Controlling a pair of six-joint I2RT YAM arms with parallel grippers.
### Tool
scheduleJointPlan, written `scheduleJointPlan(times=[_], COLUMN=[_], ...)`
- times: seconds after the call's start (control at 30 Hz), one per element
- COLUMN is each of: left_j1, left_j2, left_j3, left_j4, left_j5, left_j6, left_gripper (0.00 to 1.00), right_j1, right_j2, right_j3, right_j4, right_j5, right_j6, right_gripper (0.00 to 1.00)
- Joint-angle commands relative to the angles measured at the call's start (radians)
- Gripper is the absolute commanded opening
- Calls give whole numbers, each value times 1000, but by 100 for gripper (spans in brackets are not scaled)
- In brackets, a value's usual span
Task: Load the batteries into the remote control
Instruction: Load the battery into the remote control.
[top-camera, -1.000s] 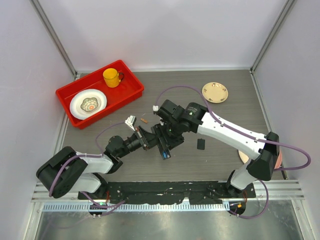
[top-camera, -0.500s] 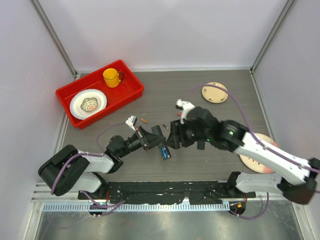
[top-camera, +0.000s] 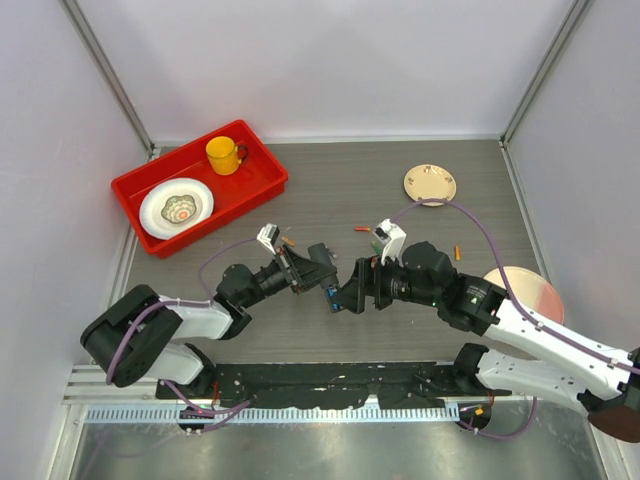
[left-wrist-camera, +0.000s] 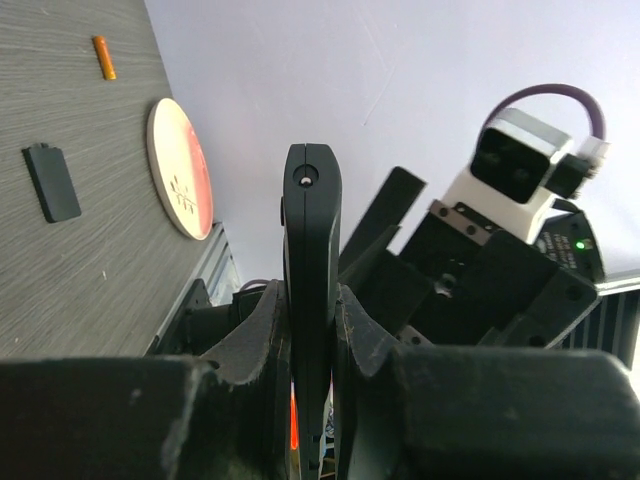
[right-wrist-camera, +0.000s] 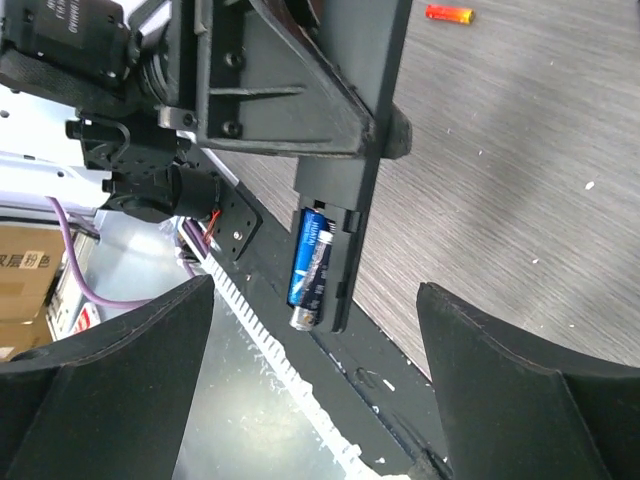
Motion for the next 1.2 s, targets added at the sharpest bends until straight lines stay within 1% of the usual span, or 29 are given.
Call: scheduleJointPlan(times=[0.0,0.07,0.1,0.23,0.27,0.43,0.53,0.77,1.03,1.17], left_j1=[-3,-5,-3,-3,-5,-3,-5,-5,-5,-5], left_j2=[10,12,13,13,13,10,12,12,12,10], left_j3=[46,49,49,49,49,49,51,56,56,54], left_j4=[240,240,240,240,240,240,240,240,240,240], left_j5=[30,28,30,31,31,33,33,36,37,37], left_j6=[-19,-23,-23,-28,-28,-28,-29,-31,-29,-29], left_gripper=[0,0,0,0,0,0,0,0,0,0], right_j1=[-68,-100,-131,-184,-192,-221,-223,-223,-223,-223], right_j2=[-29,-45,-46,-52,-51,-49,-33,-6,24,29], right_j3=[-54,-87,-107,-153,-160,-199,-205,-222,-228,-231], right_j4=[132,166,190,260,270,356,379,433,418,416], right_j5=[-141,-175,-214,-316,-330,-411,-439,-471,-477,-483], right_j6=[47,68,75,114,128,170,185,202,188,187], right_gripper=[87,86,85,80,77,73,71,61,59,56])
